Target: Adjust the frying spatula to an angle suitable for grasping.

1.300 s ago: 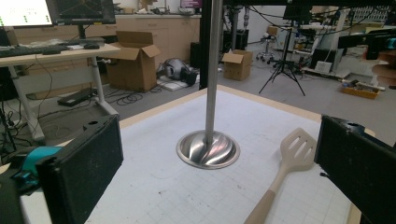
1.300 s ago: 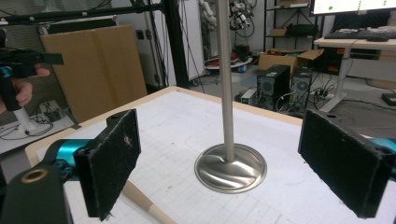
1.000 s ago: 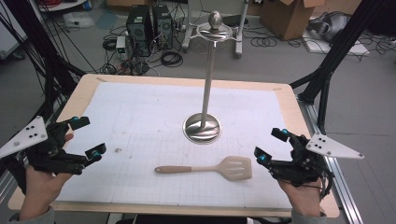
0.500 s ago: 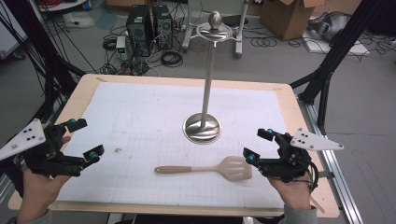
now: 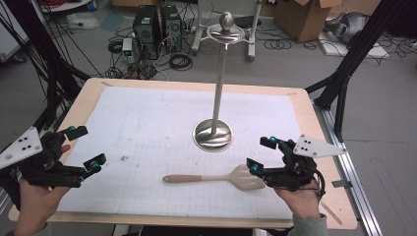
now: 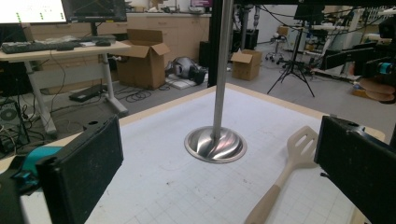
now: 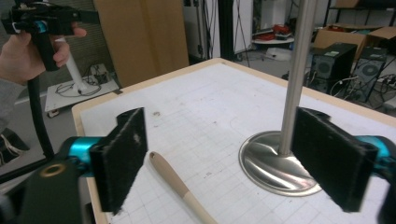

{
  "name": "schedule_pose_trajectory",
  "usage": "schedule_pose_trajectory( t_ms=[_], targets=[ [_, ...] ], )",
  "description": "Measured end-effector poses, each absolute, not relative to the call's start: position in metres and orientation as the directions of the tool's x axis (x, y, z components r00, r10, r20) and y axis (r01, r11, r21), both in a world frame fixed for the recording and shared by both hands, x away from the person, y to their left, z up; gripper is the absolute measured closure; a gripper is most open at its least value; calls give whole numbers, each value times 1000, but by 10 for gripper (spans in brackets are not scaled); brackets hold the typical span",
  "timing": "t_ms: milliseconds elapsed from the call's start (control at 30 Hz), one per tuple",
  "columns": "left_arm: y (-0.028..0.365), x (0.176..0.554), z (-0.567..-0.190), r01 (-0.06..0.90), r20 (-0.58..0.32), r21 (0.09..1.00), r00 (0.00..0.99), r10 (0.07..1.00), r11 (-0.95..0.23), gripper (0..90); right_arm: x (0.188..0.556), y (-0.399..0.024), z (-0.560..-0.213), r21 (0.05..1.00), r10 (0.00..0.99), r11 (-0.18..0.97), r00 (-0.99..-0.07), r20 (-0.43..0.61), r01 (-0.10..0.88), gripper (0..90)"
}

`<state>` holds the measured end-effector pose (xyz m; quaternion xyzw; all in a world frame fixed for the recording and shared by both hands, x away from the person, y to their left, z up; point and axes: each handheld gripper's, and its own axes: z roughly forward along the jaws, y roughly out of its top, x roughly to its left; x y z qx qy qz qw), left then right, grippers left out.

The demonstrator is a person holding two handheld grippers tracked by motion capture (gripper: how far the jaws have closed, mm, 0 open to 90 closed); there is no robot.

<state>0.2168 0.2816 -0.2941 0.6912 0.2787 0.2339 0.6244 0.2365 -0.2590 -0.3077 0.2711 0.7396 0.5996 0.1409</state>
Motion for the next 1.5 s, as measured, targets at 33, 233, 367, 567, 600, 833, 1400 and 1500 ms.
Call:
schedule_pose_trajectory(
  t_ms=[33,233,367,567,600,833,1400,1500],
  targets=[
    [281,217,-294,94,-25,993,735,678,-65,17,237,-258,-309,962,565,138,-817,117,234,218],
    [281,216,-296,98,-25,993,733,680,-69,17,241,-253,-313,953,552,164,-825,124,253,321],
    [284,215,-296,102,-30,993,728,685,-65,17,245,-248,-317,947,551,190,-826,115,259,366],
    [286,213,-297,103,-28,992,721,692,-67,17,251,-239,-323,936,553,231,-827,98,266,434],
    [286,213,-298,106,-29,992,720,694,-69,17,252,-234,-326,932,556,267,-829,60,246,477],
    [287,211,-299,113,-30,991,714,700,-74,17,254,-221,-337,921,552,339,-834,-28,194,591],
    [289,211,-302,123,-32,989,705,709,-78,17,266,-202,-369,889,542,406,-839,-46,213,831],
    [289,212,-303,125,-33,989,703,711,-77,17,268,-198,-374,883,526,415,-849,-38,218,873]
  ],
)
